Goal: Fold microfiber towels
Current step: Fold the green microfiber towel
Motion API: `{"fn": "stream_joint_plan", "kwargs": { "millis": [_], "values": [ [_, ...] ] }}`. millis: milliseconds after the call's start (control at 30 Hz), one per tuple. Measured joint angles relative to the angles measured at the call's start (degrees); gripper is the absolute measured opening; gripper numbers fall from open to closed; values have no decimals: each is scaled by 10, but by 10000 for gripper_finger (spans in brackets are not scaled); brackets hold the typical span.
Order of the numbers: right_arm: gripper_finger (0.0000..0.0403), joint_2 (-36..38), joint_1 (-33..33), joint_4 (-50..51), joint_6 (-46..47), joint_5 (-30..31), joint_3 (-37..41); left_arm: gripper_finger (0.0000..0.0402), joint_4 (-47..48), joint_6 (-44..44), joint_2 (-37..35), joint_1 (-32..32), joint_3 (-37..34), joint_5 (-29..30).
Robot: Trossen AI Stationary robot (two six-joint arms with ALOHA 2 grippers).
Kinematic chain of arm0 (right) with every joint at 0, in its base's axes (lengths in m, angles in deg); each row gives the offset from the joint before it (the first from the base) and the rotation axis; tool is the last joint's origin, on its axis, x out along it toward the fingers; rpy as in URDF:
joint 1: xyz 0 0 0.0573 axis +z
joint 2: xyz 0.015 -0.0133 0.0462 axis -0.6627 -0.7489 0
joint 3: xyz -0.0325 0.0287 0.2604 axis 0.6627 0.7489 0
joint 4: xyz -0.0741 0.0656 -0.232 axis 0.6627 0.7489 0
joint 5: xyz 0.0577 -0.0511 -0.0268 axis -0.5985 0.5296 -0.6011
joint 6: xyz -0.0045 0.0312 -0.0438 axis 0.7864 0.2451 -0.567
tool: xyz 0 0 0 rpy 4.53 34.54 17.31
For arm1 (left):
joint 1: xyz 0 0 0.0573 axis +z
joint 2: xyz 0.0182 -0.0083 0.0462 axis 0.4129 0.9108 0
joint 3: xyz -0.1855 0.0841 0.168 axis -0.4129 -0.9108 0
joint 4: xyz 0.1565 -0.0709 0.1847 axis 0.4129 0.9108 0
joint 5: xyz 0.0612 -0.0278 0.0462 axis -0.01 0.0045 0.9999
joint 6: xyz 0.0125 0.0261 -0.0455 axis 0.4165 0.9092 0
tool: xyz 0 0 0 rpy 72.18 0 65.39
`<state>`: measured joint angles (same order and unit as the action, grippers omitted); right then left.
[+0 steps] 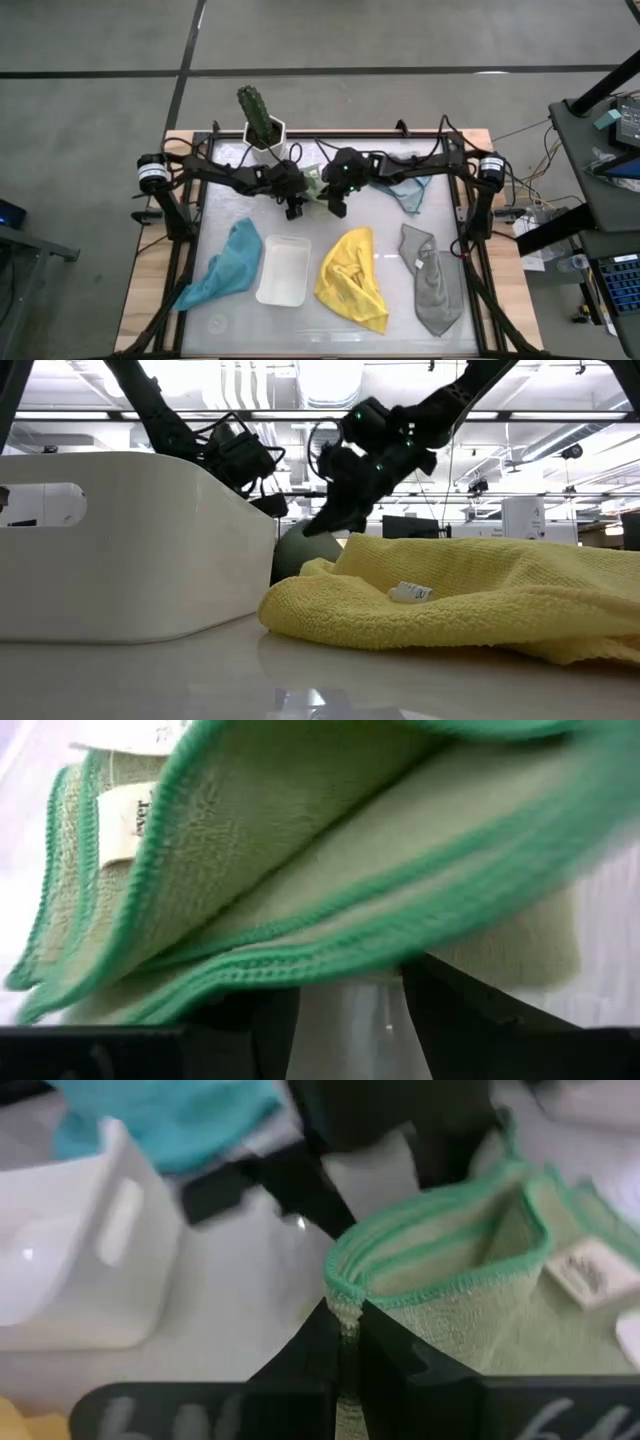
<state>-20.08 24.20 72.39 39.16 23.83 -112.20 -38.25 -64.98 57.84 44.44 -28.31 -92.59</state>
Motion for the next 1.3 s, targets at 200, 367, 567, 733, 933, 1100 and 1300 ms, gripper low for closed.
{"fn": "stream_joint_plan", "kwargs": {
  "millis": [200, 367, 567, 733, 933, 1100, 1300],
  "values": [
    [13, -22, 19, -26, 4, 21, -6, 161, -5, 0, 17, 0, 1, -1],
    [13, -67, 21, -35, 29, 36, -27, 161, -4, 4, 17, -1, 2, -7],
    [13, -104, 21, -34, 38, 32, -63, 161, 1, 17, 2, 1, 4, -10],
    [13, -134, 21, -31, 59, 18, -76, 161, 48, 28, -30, 1, 4, -1],
    [36, -146, 21, -31, 61, 15, -85, 161, 97, 50, -87, 1, 4, 4],
    [100, -145, 21, -29, 60, 4, -92, 161, 113, 54, -128, 3, 5, 8],
    [160, -138, 21, 2, 50, -41, -122, 161, 158, 61, -179, 5, 2, 19]
  ]
}}
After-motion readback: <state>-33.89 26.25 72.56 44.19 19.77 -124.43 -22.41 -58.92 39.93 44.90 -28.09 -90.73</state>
